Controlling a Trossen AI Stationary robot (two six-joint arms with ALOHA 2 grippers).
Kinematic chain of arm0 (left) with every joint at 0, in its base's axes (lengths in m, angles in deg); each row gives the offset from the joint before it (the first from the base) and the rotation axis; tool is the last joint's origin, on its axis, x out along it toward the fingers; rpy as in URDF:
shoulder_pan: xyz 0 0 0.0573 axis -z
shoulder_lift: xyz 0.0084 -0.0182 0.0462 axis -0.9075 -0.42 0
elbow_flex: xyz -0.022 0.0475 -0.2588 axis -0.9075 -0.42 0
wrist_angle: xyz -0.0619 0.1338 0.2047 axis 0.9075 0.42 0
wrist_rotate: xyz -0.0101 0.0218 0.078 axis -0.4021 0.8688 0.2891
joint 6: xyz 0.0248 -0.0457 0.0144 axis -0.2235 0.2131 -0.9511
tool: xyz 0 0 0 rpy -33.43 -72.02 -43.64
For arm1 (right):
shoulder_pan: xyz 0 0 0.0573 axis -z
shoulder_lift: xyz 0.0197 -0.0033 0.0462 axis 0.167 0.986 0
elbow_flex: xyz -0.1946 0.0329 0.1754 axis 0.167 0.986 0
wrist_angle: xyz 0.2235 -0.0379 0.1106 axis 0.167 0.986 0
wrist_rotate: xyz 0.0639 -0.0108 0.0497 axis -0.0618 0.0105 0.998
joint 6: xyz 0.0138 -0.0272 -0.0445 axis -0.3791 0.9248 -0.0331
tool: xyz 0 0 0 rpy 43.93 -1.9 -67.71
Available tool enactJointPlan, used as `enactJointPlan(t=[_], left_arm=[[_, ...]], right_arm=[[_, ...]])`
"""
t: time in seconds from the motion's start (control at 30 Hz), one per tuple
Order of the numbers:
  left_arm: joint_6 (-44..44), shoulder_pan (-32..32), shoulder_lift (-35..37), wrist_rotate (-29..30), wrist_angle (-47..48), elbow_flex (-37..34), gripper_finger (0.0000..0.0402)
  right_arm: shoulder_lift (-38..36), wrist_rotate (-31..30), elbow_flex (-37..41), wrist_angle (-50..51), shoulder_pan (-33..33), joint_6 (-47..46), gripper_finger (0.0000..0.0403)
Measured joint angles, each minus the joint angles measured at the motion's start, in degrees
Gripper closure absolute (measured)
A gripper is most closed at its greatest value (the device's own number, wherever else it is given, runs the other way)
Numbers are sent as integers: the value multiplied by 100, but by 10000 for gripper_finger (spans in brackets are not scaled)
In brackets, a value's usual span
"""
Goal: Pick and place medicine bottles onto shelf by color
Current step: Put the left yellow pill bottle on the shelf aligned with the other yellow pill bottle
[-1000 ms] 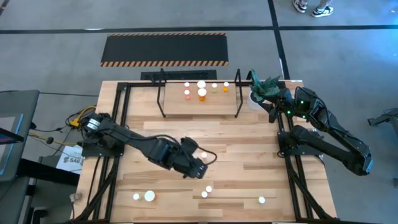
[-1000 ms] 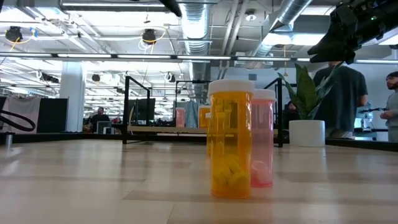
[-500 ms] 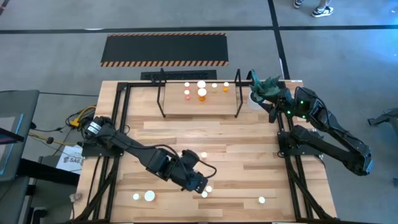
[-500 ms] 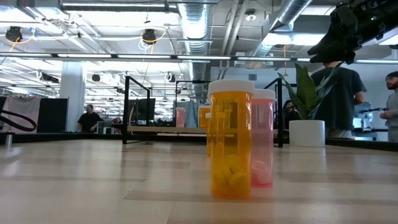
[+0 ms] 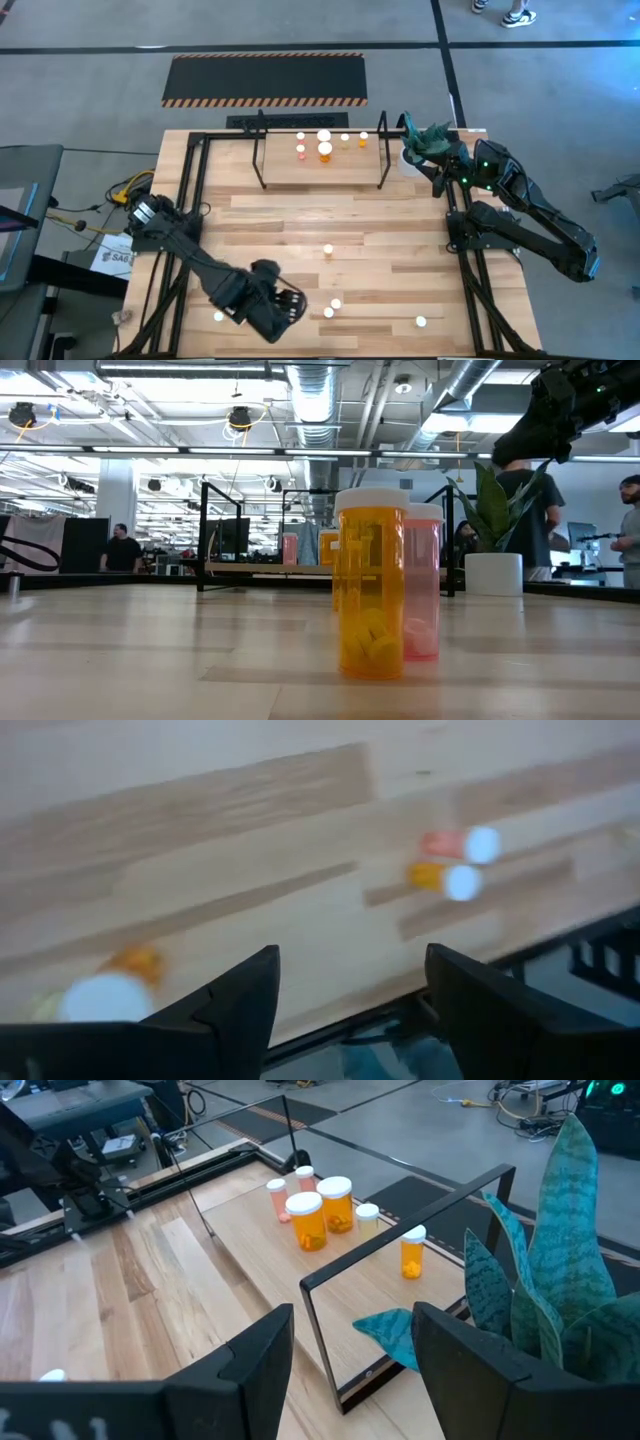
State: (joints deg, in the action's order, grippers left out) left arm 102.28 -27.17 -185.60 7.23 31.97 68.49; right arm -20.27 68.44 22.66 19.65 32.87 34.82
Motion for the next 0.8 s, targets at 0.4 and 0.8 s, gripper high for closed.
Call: enactJointPlan(t=[0.4, 0.8], left_arm=[[1638, 1035, 0, -845, 1505, 0, 149], [1856, 1509, 104, -1728, 1212, -1212, 149]], right_arm=[[0, 0, 0, 0, -1, 0, 177], [-2, 0, 2, 0, 0, 0, 177]])
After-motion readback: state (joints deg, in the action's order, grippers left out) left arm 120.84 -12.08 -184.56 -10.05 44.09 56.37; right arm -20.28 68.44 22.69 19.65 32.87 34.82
